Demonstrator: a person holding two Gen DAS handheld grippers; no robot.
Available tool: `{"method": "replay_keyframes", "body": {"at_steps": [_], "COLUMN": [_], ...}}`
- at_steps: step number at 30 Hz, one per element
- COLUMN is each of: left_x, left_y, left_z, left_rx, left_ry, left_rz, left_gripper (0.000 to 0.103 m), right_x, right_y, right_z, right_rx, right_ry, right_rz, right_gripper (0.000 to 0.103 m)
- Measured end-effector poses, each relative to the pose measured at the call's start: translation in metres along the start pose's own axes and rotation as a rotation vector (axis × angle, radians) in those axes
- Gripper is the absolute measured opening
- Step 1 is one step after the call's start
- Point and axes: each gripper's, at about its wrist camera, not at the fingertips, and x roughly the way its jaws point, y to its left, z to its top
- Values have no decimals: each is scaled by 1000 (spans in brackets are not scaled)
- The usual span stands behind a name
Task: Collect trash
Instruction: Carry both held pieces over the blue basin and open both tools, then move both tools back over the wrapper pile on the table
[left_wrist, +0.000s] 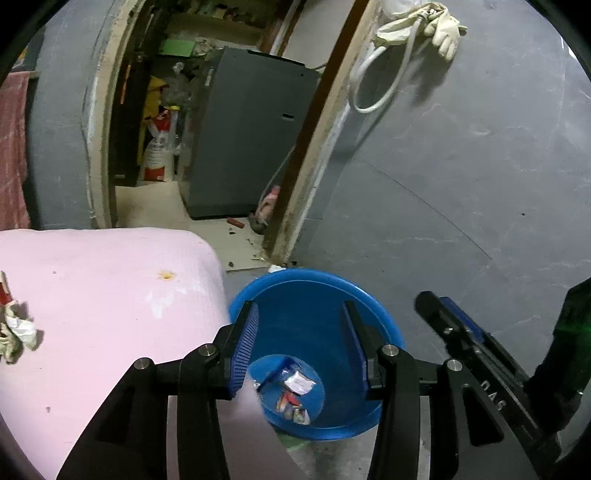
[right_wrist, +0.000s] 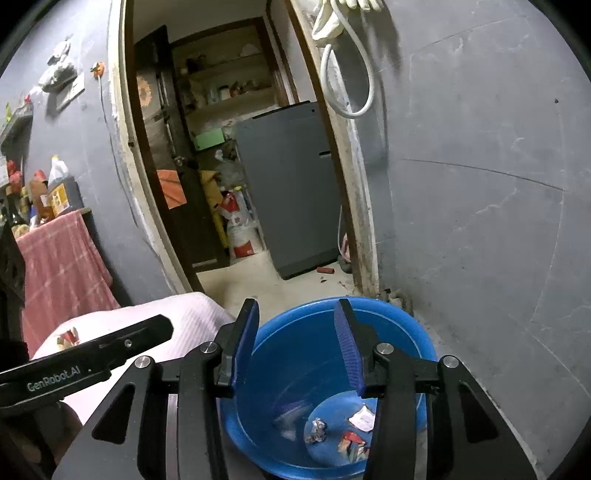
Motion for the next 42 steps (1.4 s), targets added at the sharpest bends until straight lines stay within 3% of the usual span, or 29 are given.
{"method": "replay_keyframes", "body": {"at_steps": [6,9,11,13,17,31,42], "left_x": [-24,-43,-55,-72,-107,-194,-238], "left_y": [13,19,22,27,41,85,127], "left_z": [2,4,4,3,2,-9,-27], "left_rx": [-22,-17,-6,3,-23,12,13], "left_ry": [-76,-124,-157,-209,-304,-438,-482], "left_rz": [52,98,126,167,214,386,481], "left_gripper": [57,68,80,91,98,100,101], "right_x": [-8,-14,-20,-27,-40,-66,-67], "right_y": [4,9,13,17,32,105,165], "right_z": [6,10,14,17,24,32,21], "right_rx": [0,-8,-8,-7,-30,-140,-236], "right_ry": [-49,-76,-102,-134,-192,-308,-305], "right_rz": [6,19,29,58,101,238,338], "right_gripper": [51,64,79,82,103,103,103]}}
